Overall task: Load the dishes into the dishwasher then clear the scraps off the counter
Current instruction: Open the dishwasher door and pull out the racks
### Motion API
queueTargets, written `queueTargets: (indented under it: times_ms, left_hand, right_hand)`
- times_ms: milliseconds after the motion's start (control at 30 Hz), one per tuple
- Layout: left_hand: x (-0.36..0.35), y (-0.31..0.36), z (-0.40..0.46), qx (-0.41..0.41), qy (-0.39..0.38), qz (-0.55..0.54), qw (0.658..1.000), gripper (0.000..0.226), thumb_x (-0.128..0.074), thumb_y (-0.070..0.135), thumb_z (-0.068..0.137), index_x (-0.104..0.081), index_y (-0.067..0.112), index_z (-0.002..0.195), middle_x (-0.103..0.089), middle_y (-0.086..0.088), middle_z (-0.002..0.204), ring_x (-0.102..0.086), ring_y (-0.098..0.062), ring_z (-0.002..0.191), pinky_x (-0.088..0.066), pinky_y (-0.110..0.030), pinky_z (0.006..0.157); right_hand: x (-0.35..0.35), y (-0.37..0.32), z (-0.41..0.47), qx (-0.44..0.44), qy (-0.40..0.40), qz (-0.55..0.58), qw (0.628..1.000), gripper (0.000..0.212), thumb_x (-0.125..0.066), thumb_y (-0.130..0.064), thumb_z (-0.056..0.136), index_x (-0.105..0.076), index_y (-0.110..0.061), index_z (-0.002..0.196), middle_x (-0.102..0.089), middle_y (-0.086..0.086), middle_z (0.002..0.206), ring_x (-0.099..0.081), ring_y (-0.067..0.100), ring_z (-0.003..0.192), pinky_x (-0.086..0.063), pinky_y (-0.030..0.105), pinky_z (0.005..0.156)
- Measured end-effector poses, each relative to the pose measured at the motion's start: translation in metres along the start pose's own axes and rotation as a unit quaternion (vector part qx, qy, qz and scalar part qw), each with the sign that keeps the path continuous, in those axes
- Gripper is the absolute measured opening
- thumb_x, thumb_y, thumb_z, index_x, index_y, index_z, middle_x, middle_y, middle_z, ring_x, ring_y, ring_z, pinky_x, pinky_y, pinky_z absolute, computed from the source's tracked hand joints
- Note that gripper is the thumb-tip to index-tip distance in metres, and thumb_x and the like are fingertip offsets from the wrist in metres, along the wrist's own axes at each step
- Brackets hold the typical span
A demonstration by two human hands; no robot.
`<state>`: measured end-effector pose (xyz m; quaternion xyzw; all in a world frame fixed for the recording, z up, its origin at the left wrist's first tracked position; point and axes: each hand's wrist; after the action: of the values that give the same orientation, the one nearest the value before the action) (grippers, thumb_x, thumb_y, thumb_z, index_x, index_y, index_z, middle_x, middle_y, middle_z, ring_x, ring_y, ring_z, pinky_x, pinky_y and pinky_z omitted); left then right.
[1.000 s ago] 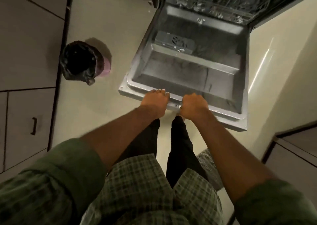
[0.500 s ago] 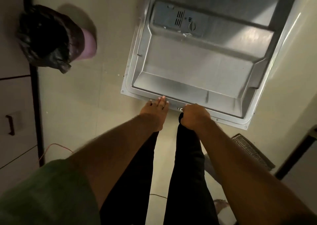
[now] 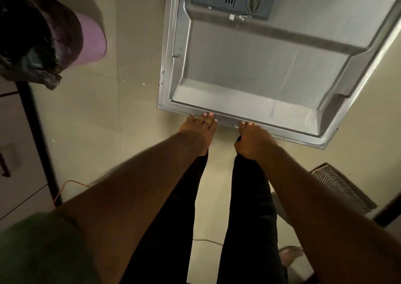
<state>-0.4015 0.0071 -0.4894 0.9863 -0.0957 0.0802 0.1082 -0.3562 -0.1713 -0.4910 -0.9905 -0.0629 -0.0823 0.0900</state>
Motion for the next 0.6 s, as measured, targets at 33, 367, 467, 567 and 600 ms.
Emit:
queueTargets:
  times_ms: [33, 367, 467, 567, 600]
  left_hand:
    - [-0.001, 0.001, 0.002, -0.002, 0.003, 0.002, 1.0, 0.086, -0.049, 0.022, 0.101, 0.006, 0.01, 0.166, 0.013, -0.014, 0.173, 0.005, -0.029, 0.162, -0.007, -0.053, 0.13]
    - [0.016, -0.009, -0.026, -0.016, 0.042, -0.02, 0.999, 0.086, -0.049, 0.024, 0.103, 0.01, 0.006, 0.164, 0.007, -0.015, 0.174, 0.001, -0.029, 0.162, -0.009, -0.049, 0.131]
    - [0.051, -0.019, -0.039, -0.005, 0.061, -0.034, 0.998, 0.084, -0.045, 0.024, 0.106, 0.012, 0.007, 0.164, 0.01, -0.015, 0.174, 0.005, -0.029, 0.162, -0.006, -0.048, 0.131]
    - [0.099, -0.026, -0.047, 0.005, 0.086, -0.043, 0.995, 0.093, -0.054, 0.025, 0.103, 0.014, 0.006, 0.164, 0.011, -0.016, 0.173, 0.006, -0.03, 0.162, -0.005, -0.048, 0.131]
    - [0.119, -0.028, -0.048, 0.005, 0.107, -0.046, 0.993, 0.095, -0.057, 0.023, 0.102, 0.014, 0.007, 0.164, 0.011, -0.016, 0.173, 0.005, -0.03, 0.162, -0.006, -0.048, 0.131]
  right_hand:
    - [-0.001, -0.001, 0.002, -0.004, -0.005, 0.0, 1.0, 0.07, -0.056, -0.031, 0.096, -0.034, -0.006, 0.157, -0.046, 0.018, 0.153, -0.047, 0.035, 0.14, -0.044, 0.044, 0.112]
    - [0.021, -0.005, -0.023, -0.001, 0.018, 0.038, 0.999, 0.051, -0.05, -0.034, 0.098, -0.048, -0.018, 0.146, -0.059, 0.01, 0.144, -0.056, 0.031, 0.131, -0.047, 0.041, 0.107]
    - [0.056, -0.003, -0.039, 0.007, 0.069, 0.037, 0.997, 0.064, -0.046, -0.037, 0.107, -0.024, -0.019, 0.165, -0.038, 0.007, 0.165, -0.038, 0.027, 0.15, -0.031, 0.037, 0.12]
    - [0.101, 0.001, -0.045, 0.012, 0.134, 0.068, 0.989, 0.071, -0.048, -0.039, 0.106, -0.015, -0.023, 0.167, -0.026, 0.003, 0.172, -0.03, 0.023, 0.156, -0.027, 0.036, 0.125]
    - [0.122, 0.004, -0.047, 0.015, 0.157, 0.068, 0.985, 0.072, -0.049, -0.039, 0.106, -0.014, -0.023, 0.168, -0.025, 0.003, 0.172, -0.03, 0.023, 0.156, -0.027, 0.036, 0.125]
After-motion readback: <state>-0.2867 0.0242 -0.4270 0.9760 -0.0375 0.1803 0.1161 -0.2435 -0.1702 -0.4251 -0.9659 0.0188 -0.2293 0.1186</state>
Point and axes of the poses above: each hand's wrist, its own z-axis towards the middle knuckle, its own x-axis out of the back of the hand, y = z × x
